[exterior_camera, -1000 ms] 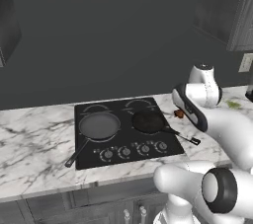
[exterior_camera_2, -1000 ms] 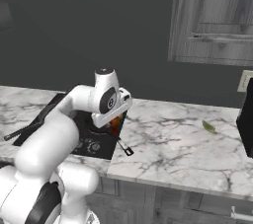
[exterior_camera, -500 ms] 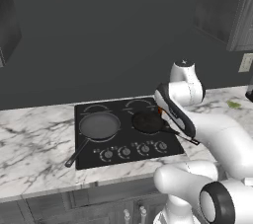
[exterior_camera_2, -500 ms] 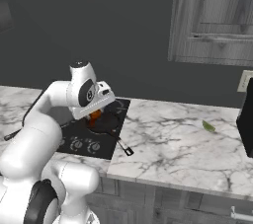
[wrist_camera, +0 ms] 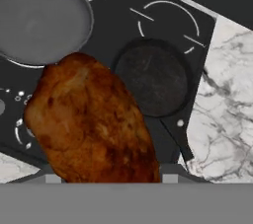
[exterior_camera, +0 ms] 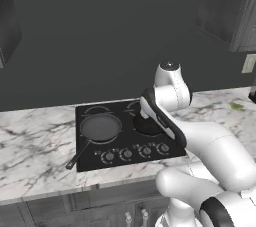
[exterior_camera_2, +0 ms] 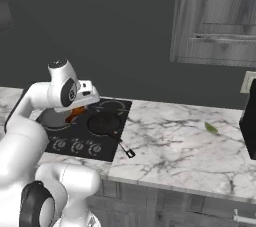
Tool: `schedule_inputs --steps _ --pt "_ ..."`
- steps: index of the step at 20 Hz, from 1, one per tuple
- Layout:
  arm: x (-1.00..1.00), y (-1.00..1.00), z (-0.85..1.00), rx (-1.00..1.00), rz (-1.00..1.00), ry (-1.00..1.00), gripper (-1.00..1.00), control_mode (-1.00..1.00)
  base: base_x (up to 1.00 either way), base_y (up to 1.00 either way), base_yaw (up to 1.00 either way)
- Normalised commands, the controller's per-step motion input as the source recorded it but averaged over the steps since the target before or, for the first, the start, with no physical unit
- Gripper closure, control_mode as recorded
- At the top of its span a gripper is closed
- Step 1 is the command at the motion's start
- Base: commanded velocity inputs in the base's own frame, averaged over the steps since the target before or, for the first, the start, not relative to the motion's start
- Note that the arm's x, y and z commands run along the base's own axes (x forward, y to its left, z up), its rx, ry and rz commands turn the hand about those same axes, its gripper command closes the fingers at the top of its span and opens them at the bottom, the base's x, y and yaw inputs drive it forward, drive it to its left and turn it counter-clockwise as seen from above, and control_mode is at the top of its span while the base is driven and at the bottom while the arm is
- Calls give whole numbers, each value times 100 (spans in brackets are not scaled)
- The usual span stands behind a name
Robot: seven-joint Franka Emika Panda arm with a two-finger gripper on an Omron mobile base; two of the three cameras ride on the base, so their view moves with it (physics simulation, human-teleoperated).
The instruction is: Place both pans onto different burners. Then place the lemon wedge and the chicken drumstick on different pans.
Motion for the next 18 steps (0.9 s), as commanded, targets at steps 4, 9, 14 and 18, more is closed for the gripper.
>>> schedule_inputs --steps 4,9,14,18 --pt "10 52 9 15 -18 -8 100 -100 0 0 0" --pt "13 43 23 15 -9 -2 100 -100 0 0 0" --pt "9 43 8 10 -5 0 100 -100 0 0 0" --pt "0 55 5 3 -3 2 100 -100 0 0 0"
